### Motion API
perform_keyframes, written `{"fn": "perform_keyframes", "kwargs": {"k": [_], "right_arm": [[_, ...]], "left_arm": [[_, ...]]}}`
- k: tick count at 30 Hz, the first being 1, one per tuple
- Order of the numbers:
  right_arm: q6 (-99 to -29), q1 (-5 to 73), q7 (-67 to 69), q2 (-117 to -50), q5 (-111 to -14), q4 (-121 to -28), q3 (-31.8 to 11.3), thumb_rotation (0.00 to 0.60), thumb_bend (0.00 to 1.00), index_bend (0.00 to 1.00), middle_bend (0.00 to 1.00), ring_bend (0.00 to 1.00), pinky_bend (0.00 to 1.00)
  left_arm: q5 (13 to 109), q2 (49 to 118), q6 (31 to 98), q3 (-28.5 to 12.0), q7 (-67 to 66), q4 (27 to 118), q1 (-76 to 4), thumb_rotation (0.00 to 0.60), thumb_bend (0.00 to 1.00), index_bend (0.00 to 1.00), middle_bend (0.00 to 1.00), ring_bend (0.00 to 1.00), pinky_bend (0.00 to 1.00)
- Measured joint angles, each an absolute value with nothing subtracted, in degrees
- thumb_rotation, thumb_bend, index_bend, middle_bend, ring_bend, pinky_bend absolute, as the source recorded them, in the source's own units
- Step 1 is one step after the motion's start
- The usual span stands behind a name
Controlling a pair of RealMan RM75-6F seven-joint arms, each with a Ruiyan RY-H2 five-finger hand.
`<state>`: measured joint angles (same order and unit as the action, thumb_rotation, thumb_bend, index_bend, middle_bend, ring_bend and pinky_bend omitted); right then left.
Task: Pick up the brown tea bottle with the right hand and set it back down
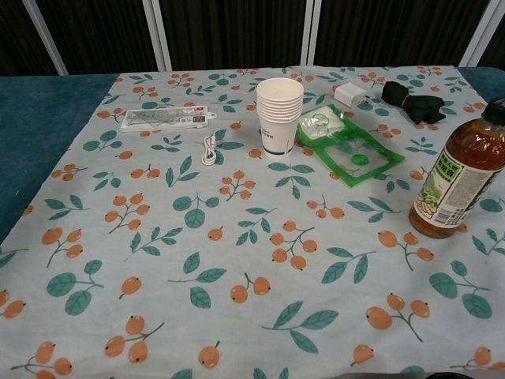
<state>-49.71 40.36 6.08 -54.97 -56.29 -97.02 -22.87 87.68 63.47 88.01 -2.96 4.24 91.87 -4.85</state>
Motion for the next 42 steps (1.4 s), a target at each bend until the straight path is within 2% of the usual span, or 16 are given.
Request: {"fn": "perform_keyframes", "kwargs": {"k": [33,42], "right_arm": [[-52.36,38.04,7.15,-52.82,-57.55,-99.69,-21.38,0.600,0.14,0.00,0.02,0.12,0.17],[-54.93,33.69,13.28,-51.09,-60.80,-102.35,-20.66,0.600,0.14,0.00,0.02,0.12,0.17]], "left_arm": [[88.19,63.66,88.37,-2.85,3.94,91.40,-4.77,0.600,0.36,0.01,0.00,0.00,0.00],[87.79,63.56,88.38,-3.03,4.43,91.16,-4.70,0.600,0.37,0.01,0.00,0.00,0.00]]}}
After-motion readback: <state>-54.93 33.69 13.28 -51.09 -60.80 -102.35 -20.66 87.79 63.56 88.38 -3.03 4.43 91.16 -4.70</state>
